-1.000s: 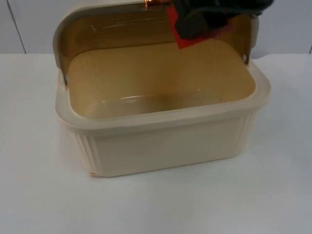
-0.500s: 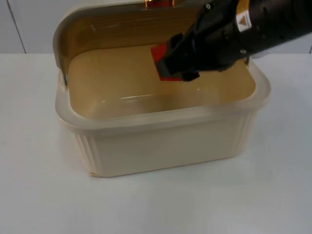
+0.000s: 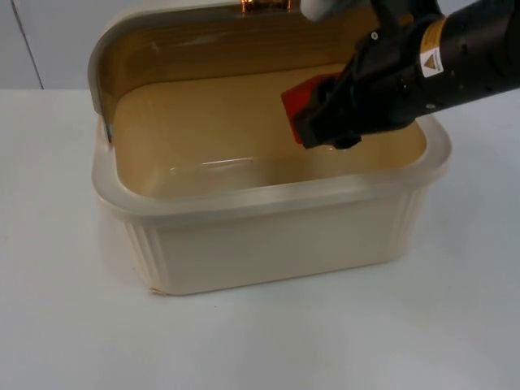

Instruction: Open the box lid with the left hand, place the block into the box with the right hand, then close the box lid with the left hand.

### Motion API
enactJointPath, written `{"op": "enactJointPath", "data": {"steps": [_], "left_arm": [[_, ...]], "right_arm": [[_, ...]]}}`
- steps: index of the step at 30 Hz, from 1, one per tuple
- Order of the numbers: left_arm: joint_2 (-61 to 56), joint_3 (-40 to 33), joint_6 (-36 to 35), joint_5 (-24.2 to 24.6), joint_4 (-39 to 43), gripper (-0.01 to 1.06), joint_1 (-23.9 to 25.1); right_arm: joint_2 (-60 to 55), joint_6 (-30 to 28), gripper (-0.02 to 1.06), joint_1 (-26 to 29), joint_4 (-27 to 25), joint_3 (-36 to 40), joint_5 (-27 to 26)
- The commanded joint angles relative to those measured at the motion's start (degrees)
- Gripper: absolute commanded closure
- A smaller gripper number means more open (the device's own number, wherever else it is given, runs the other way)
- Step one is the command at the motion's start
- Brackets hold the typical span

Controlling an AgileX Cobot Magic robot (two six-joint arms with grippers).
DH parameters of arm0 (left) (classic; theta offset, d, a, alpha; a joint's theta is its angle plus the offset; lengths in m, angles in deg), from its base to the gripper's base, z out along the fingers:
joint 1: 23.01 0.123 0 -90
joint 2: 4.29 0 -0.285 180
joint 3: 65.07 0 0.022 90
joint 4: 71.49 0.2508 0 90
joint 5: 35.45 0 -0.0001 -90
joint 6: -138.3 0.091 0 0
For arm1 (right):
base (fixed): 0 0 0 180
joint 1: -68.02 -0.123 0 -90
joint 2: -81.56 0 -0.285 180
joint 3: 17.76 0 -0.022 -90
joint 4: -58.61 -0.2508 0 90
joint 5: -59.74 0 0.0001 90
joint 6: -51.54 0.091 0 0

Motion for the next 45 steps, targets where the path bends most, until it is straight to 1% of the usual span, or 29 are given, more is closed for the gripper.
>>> {"op": "enactJointPath", "data": {"steps": [1,3,4,5,6,11,12,13,14,15,16,18,19,20,21,27,31,34,36,37,42,43,45], "left_arm": [[0.0,0.2,0.0,0.1,0.2,0.03,0.2],[0.0,0.2,0.0,0.2,0.2,0.03,0.2],[0.0,0.2,0.0,0.2,0.2,0.03,0.2],[0.0,0.2,0.0,0.2,0.2,0.03,0.2],[0.0,0.2,0.0,0.2,0.2,0.03,0.2],[0.0,0.2,0.0,0.2,0.2,0.03,0.2],[0.0,0.2,0.0,0.2,0.2,0.03,0.2],[0.0,0.2,0.0,0.2,0.2,0.03,0.2],[0.0,0.2,0.0,0.2,0.2,0.03,0.2],[0.0,0.2,0.0,0.2,0.2,0.03,0.2],[0.0,0.2,0.0,0.2,0.2,0.03,0.2],[0.0,0.2,0.0,0.1,0.2,0.03,0.2],[0.0,0.2,0.0,0.1,0.2,0.03,0.2],[0.0,0.2,0.0,0.0,0.2,0.03,0.2],[0.0,0.2,0.0,-0.1,0.2,0.03,0.2],[0.0,0.2,0.0,-0.1,0.2,0.03,0.2],[0.0,0.2,0.0,-0.1,0.2,0.03,0.2],[0.0,0.2,0.0,-0.1,0.2,0.03,0.2],[0.0,0.2,0.0,-0.2,0.1,0.03,0.2],[0.0,0.2,0.0,-0.2,0.1,0.03,0.2],[0.0,0.2,0.0,-0.2,0.0,0.03,0.2],[0.0,0.2,0.0,-0.2,0.0,0.03,0.2],[0.0,0.2,0.0,-0.2,0.0,0.03,0.2]], "right_arm": [[0.1,-0.5,0.95,0.0,0.4,0.0,-0.4],[0.1,-0.5,0.94,0.0,0.4,0.0,-0.4],[0.1,-0.5,0.89,0.0,0.4,0.0,0.1],[0.1,0.3,0.87,0.0,0.3,0.0,0.5],[0.1,1.6,0.87,0.0,0.2,0.0,0.9],[0.1,1.8,0.86,0.0,0.2,0.0,1.2],[0.1,1.8,0.82,0.0,0.2,-0.1,1.2],[0.1,1.8,0.75,0.0,-0.1,-0.2,1.2],[0.1,1.8,0.75,0.0,-0.1,-0.2,1.2],[0.1,1.9,0.66,0.0,-0.7,-0.2,1.1],[0.1,2.4,0.51,0.0,-1.7,-0.2,1.1],[0.1,5.8,0.14,0.0,-1.7,-0.2,1.2],[0.1,5.8,0.14,0.0,-1.7,-0.2,1.2],[0.1,5.9,-0.02,0.0,-1.6,-0.2,1.5],[0.1,5.5,0.00,0.0,-1.3,-0.2,1.5],[0.3,5.7,0.00,0.0,-1.5,-0.2,1.5],[1.5,5.7,0.00,0.0,-1.8,-0.2,3.3],[4.1,6.0,0.00,0.0,-3.0,-0.2,6.8],[6.2,6.8,0.00,0.0,-3.1,-0.2,10.2],[6.2,6.8,0.00,0.0,-3.1,-0.2,10.2],[13.7,7.0,0.00,-0.1,-4.6,-0.2,20.4],[13.7,7.0,0.00,-0.1,-4.6,-0.2,20.4],[17.4,5.9,0.00,-0.1,-4.6,-0.2,23.1]]}}
